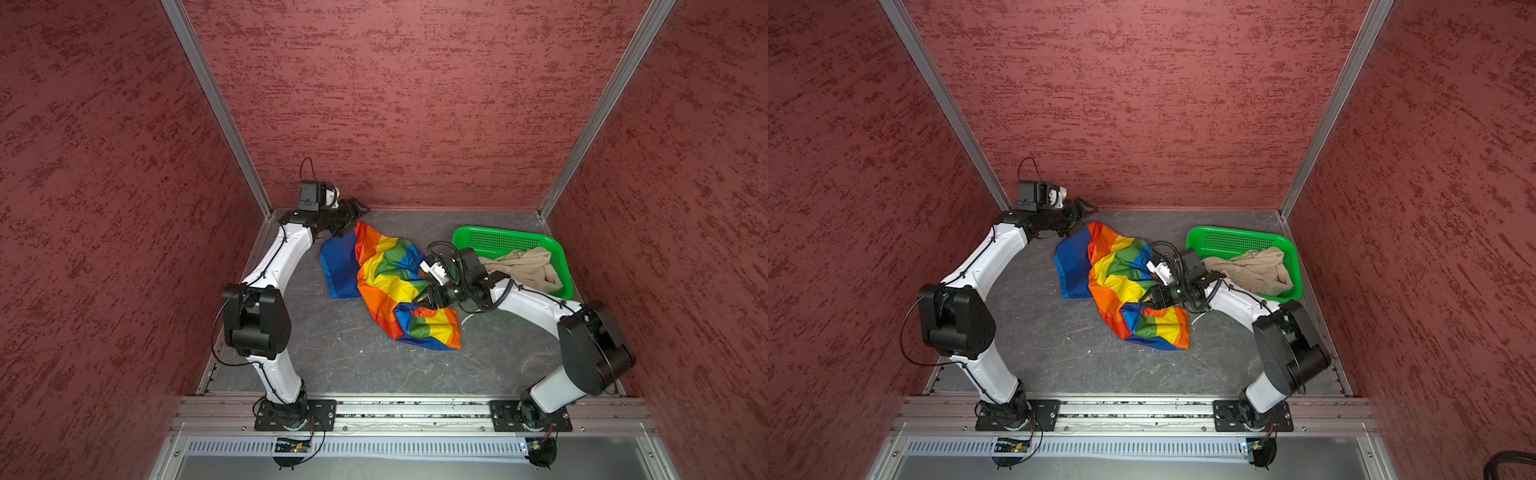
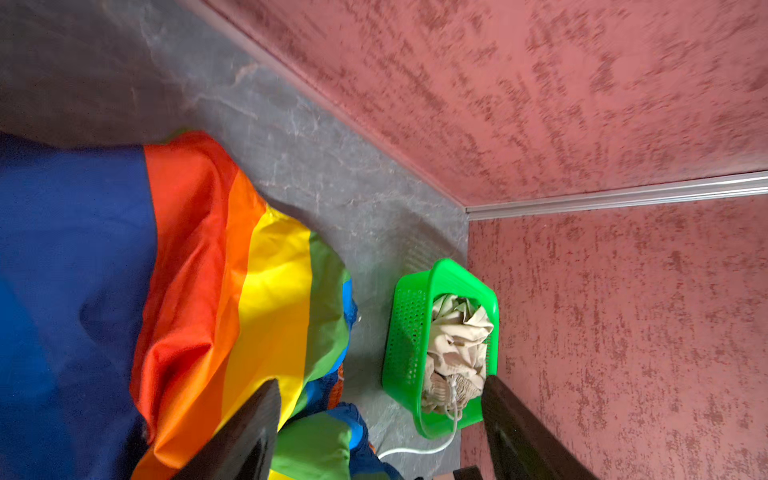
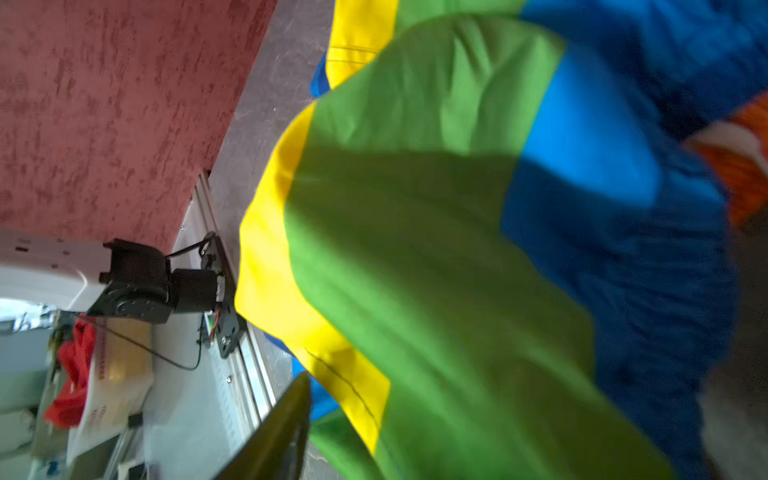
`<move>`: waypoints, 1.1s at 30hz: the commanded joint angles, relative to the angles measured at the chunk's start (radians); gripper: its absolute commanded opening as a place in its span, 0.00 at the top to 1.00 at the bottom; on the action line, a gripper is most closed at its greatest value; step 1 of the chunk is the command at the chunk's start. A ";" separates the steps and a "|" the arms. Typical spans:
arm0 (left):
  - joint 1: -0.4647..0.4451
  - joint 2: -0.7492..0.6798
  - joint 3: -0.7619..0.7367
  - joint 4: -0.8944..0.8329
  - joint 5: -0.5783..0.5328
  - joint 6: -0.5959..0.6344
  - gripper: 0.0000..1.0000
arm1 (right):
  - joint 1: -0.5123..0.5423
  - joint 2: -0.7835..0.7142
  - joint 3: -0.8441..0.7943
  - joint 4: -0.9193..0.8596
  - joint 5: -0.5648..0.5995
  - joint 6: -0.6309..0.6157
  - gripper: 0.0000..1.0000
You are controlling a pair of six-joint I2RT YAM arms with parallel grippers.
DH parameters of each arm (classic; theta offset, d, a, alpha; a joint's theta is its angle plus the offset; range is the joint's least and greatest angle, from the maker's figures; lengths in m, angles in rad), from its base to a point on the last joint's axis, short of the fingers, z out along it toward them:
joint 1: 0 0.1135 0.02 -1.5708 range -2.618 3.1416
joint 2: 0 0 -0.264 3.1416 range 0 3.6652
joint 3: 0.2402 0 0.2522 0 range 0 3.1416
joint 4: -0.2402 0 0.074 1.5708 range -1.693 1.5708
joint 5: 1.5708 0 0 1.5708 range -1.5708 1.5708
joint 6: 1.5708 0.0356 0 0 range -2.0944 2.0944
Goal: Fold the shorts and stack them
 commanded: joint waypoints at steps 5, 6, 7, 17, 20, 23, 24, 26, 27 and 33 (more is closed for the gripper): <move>-0.121 0.143 0.277 -0.247 -0.080 0.187 0.34 | -0.016 -0.302 -0.031 0.008 0.268 0.114 0.24; -0.146 0.169 0.332 -0.291 -0.102 0.221 0.39 | -0.028 -0.326 -0.020 -0.026 0.317 0.132 0.25; -0.176 0.204 0.408 -0.354 -0.137 0.269 0.45 | -0.048 -0.345 -0.009 -0.074 0.368 0.154 0.28; -0.507 0.371 0.714 -0.708 -0.447 0.698 0.13 | -0.275 -0.499 -0.026 -0.291 0.580 0.336 0.42; -0.597 0.347 0.597 -0.713 -0.570 0.737 0.10 | -0.341 -0.515 -0.053 -0.264 0.509 0.337 0.38; -0.696 0.354 0.488 -0.701 -0.726 0.760 0.10 | -0.396 -0.494 -0.080 -0.226 0.411 0.323 0.35; -0.724 0.363 0.463 -0.700 -0.762 0.761 0.10 | -0.409 -0.484 -0.088 -0.215 0.384 0.317 0.34; -0.749 0.393 0.460 -0.737 -0.792 0.741 0.10 | -0.424 -0.469 -0.097 -0.198 0.343 0.311 0.33; -0.752 0.409 0.464 -0.760 -0.796 0.720 0.11 | -0.427 -0.466 -0.101 -0.187 0.325 0.304 0.33; -0.768 0.442 0.435 -0.767 -0.779 0.670 0.50 | -0.429 -0.443 -0.117 -0.158 0.290 0.277 0.31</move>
